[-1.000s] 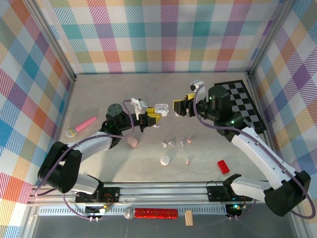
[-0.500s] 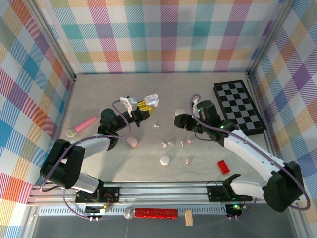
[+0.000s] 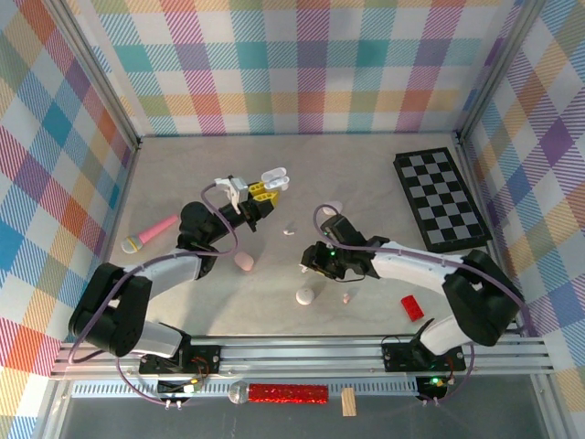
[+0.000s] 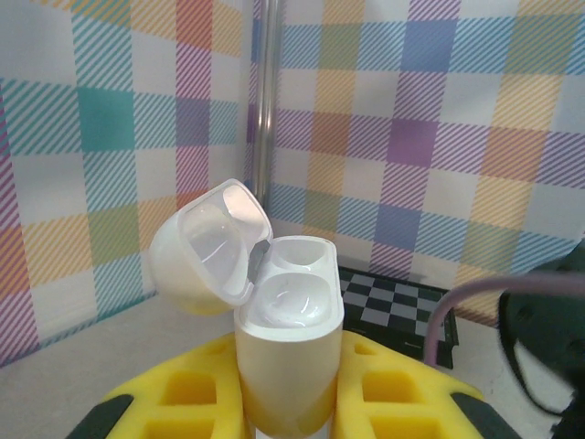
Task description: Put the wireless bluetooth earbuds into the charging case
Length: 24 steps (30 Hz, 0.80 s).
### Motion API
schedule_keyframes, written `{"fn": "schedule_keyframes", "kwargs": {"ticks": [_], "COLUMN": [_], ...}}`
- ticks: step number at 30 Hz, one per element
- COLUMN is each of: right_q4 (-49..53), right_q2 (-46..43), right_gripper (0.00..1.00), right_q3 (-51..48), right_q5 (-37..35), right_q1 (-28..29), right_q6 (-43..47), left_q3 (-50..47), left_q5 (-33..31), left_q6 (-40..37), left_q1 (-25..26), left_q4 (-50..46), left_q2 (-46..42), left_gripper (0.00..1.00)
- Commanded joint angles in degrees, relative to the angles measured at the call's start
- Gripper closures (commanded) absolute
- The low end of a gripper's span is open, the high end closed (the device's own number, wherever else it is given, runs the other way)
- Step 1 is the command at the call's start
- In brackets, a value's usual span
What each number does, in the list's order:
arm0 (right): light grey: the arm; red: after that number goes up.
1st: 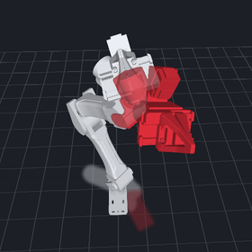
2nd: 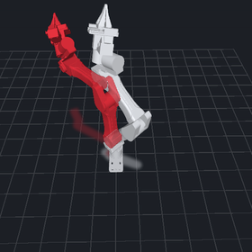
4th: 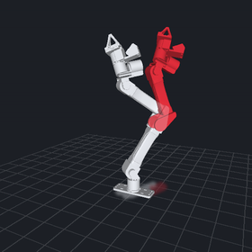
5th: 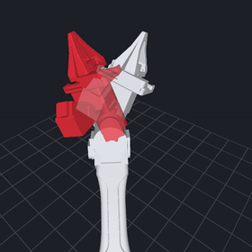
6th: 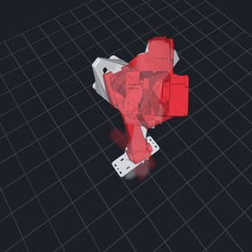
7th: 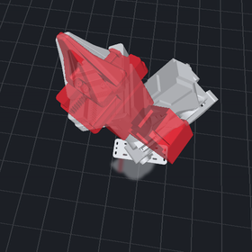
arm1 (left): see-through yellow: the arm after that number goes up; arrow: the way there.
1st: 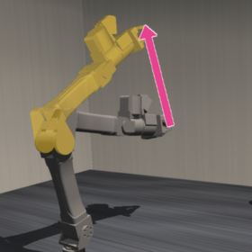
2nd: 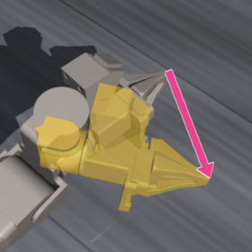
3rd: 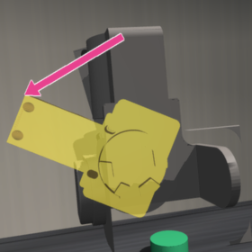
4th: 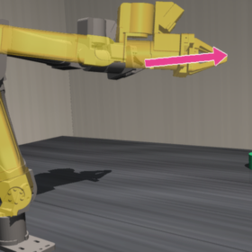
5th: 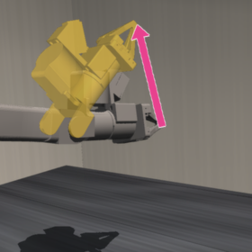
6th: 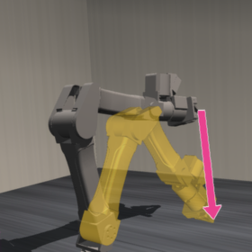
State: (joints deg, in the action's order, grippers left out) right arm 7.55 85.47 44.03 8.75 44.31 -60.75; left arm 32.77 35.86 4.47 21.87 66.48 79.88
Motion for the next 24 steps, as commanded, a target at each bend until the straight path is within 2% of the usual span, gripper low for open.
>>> {"fn": "schedule_keyframes", "kwargs": {"ticks": [1,6,24], "right_q4": [-3.46,-3.76,-5.14], "right_q2": [2.71,6.19,16.5], "right_gripper": [0.6,0.6,0.61], "right_q3": [0.54,1.68,9.25], "right_q5": [1.82,1.71,6.01], "right_q1": [-0.29,-1.19,-2.13], "right_q6": [-2.56,-2.38,0.77], "left_q3": [-0.34,-0.42,-1.49], "left_q5": [-0.09,-0.17,0.2], "left_q6": [-2.21,-3.67,-5.7], "left_q1": [-0.25,-0.12,-0.16], "left_q4": [-1.46,-4.97,-8.68], "left_q2": [-3.16,-5.27,-7.45], "left_gripper": [0.88,0.88,0.88]}}
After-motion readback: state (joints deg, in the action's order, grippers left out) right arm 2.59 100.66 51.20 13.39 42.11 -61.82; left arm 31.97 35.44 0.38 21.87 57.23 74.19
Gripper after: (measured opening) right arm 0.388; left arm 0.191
